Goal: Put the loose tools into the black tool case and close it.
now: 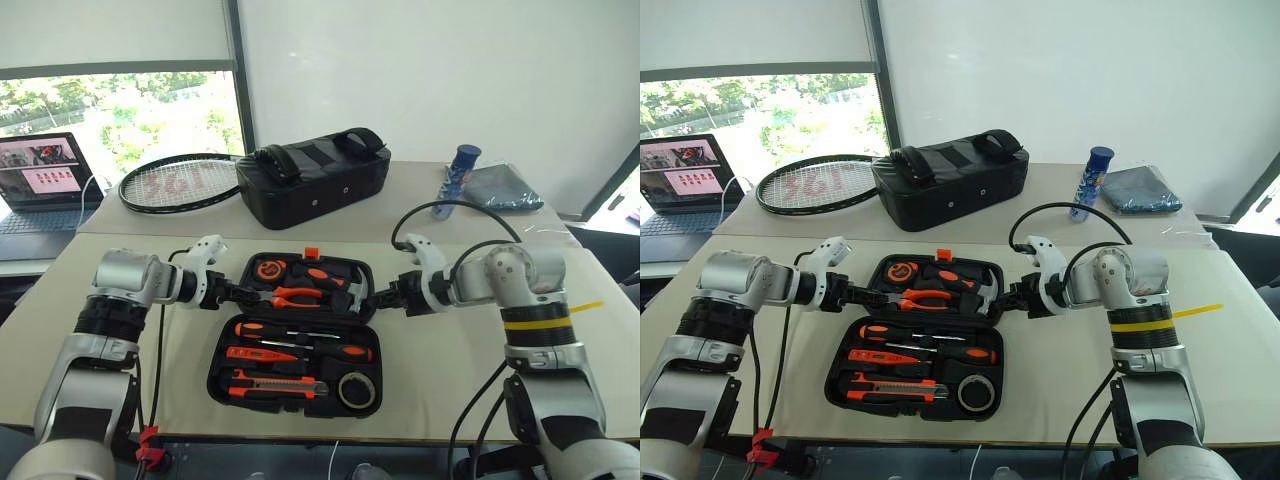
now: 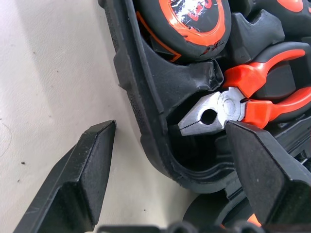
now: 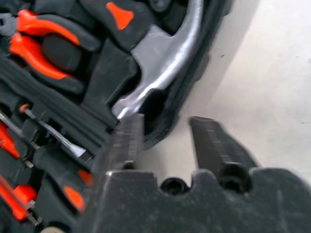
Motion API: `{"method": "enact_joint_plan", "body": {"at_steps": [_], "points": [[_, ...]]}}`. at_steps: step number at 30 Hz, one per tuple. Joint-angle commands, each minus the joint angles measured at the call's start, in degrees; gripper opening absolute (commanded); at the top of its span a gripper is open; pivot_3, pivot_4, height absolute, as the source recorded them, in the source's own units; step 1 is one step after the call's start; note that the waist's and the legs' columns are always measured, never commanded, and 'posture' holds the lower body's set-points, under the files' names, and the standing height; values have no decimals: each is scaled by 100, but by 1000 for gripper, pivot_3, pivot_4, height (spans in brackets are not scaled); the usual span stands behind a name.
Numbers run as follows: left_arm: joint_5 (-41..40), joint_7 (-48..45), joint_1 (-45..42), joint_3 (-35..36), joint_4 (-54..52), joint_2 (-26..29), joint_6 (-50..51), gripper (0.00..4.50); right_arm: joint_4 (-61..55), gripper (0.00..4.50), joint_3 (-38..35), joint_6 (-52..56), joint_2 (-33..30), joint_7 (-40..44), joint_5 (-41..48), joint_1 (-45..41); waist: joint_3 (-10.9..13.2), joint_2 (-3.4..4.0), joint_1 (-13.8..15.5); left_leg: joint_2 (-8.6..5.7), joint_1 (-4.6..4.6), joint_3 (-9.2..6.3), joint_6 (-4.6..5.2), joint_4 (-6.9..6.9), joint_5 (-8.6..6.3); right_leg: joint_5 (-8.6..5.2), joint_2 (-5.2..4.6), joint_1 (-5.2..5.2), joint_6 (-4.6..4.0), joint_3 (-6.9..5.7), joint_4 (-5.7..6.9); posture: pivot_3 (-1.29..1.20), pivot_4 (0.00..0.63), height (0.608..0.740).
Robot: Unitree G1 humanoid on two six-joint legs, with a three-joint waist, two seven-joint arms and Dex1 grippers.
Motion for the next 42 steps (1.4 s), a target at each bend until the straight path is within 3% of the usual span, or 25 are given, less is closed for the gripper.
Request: {"method": "enact_joint_plan", "body": {"at_steps": [1, 5, 6, 7, 10, 15, 19, 25, 30, 34, 38, 42], "points": [[-22, 33, 26, 167, -191, 93, 47, 3864, -77, 3052, -72, 44, 100, -265, 80, 58, 0, 0, 9, -1, 0, 0, 0, 0, 0, 0, -1, 0, 0, 0, 0, 0, 150, 740], [-22, 39, 66, 137, -268, 128, 134, 3864, 70, 3052, -38, 44, 253, -529, -90, 84, 0, 0, 0, 0, -1, 0, 0, 0, 0, 0, -1, 0, 0, 0, -1, 0, 150, 740], [-14, 39, 83, 116, -292, 144, 147, 3864, 66, 2624, 3, 44, 278, -581, -141, 96, 0, 0, -6, 0, 0, 0, 0, 0, 0, 0, 0, -1, 0, 0, 0, 0, 150, 740], [-8, 41, 94, 102, -307, 153, 153, 3864, 60, 2520, 28, 44, 294, -612, -176, 104, 0, 0, -11, 0, 0, 0, 0, 0, 0, 0, 0, 0, 0, 0, 1, 0, 150, 740], [25, 67, 129, 73, -348, 154, 144, 3150, 111, 1663, 17, 44, 360, -686, -258, 68, 0, 0, -8, 0, 2, 0, 0, 1, 0, 0, 0, 0, 0, 1, 7, 0, 150, 740], [10, 92, 200, 79, -446, 114, 177, 1460, 340, 63, -253, 44, 562, -870, -631, -71, -3, 2, -6, 0, 5, 0, 0, 19, 0, 0, 0, 4, 0, 1, 22, 0, 150, 740], [40, 282, 222, 280, -397, 22, 95, 140, 333, 0, -253, 44, 576, -850, -625, -72, -3, 2, -2, -1, 36, 0, 0, 28, 0, -1, 0, 36, 2, 1, 25, 0, 150, 740], [-246, 294, 322, 776, -568, -71, 145, 8, -21, 0, -775, -44, 857, -672, -520, -19, -3, 1, -10, 1, 59, -2, 0, 27, 0, -1, 4, 61, 3, -1, 19, 0, 150, 740], [-699, 220, 736, 1781, -953, -293, -385, 8, -1329, 0, -385, -1780, 387, 371, -552, 718, -1, 1, -13, 1, 44, -5, 0, 27, 0, -1, 3, 49, 3, -1, 17, 0, 150, 740], [-1060, -299, 1478, 2344, -1602, -490, -1495, 8, -2162, 0, -76, -4237, -25, 1523, -1089, 1739, -1, 1, 21, 0, -28, -6, -1, 34, -1, 2, -1, -14, 8, -3, 17, 0, 150, 740], [-1334, -684, 2297, 2773, -2325, -911, -2808, 8, -2373, 0, -105, -7023, -15, 2786, -1493, 2777, -1, 1, 39, 0, -55, -4, -2, 36, -1, 8, -10, -32, 15, -5, 23, 0, 150, 740], [-1059, -1011, 3002, 2760, -2739, -1176, -4252, 8, -1949, 0, -2, -8859, 33, 3196, -2055, 3304, 0, 0, 38, -1, -56, 6, -4, 39, -2, 15, -19, -26, 26, 0, -5, 0, 150, 740]]}}
